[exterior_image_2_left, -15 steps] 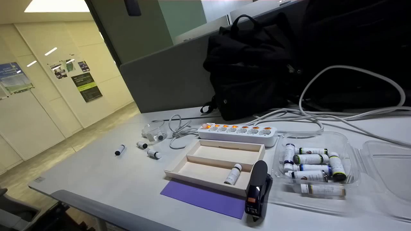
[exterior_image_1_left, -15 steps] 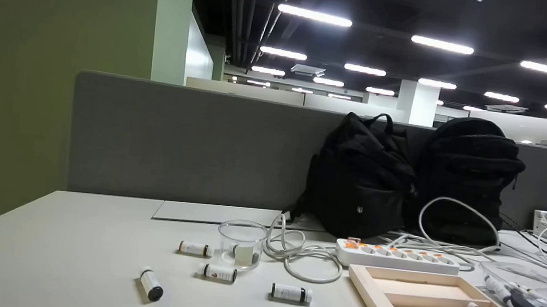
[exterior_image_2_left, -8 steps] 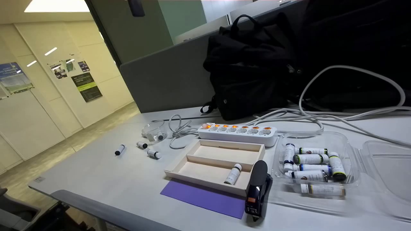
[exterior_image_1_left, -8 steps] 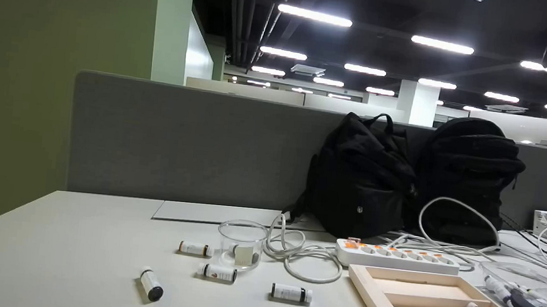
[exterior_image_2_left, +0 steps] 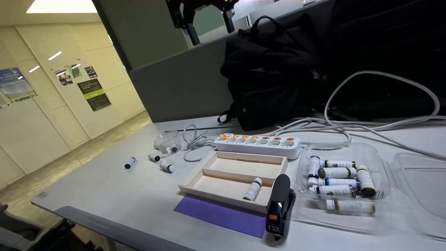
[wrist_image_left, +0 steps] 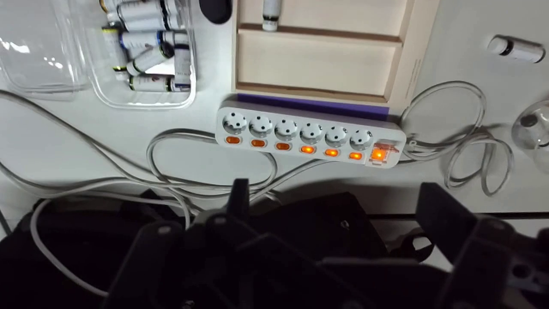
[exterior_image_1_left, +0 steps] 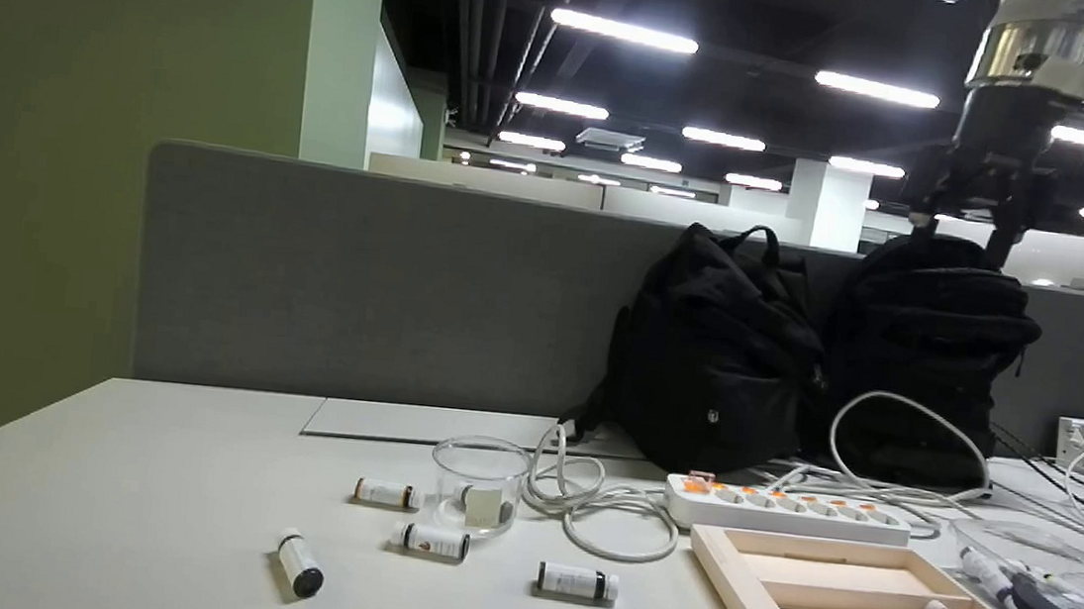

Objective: Press the power button third from the right.

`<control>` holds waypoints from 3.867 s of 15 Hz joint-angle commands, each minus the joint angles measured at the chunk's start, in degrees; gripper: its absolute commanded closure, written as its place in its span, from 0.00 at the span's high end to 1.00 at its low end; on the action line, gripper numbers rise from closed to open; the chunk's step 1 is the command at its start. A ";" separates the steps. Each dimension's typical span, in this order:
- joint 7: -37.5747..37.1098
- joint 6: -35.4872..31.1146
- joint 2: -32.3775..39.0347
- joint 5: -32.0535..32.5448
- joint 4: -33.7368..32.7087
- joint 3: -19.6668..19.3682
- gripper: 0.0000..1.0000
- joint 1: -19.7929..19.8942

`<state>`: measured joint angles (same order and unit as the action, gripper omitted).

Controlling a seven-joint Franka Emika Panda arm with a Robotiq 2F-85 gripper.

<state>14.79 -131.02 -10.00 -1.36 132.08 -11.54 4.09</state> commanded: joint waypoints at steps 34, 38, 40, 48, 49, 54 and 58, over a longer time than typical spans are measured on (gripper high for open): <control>-9.66 -10.57 48.18 5.79 -30.59 5.62 0.00 0.65; -9.36 -10.80 50.41 6.88 -31.23 5.05 0.00 1.04; -8.91 -10.98 51.13 6.55 -31.41 5.36 0.00 1.50; -9.82 -14.32 54.53 7.38 -32.80 4.53 0.00 0.90; -9.66 -14.82 54.85 7.40 -32.93 4.56 0.00 0.91; -9.84 -17.07 56.56 7.98 -33.31 4.34 0.00 0.49; -10.23 -17.73 57.51 8.33 -33.36 3.99 0.00 0.04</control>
<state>6.74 -148.66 46.31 5.73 100.28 -6.63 4.88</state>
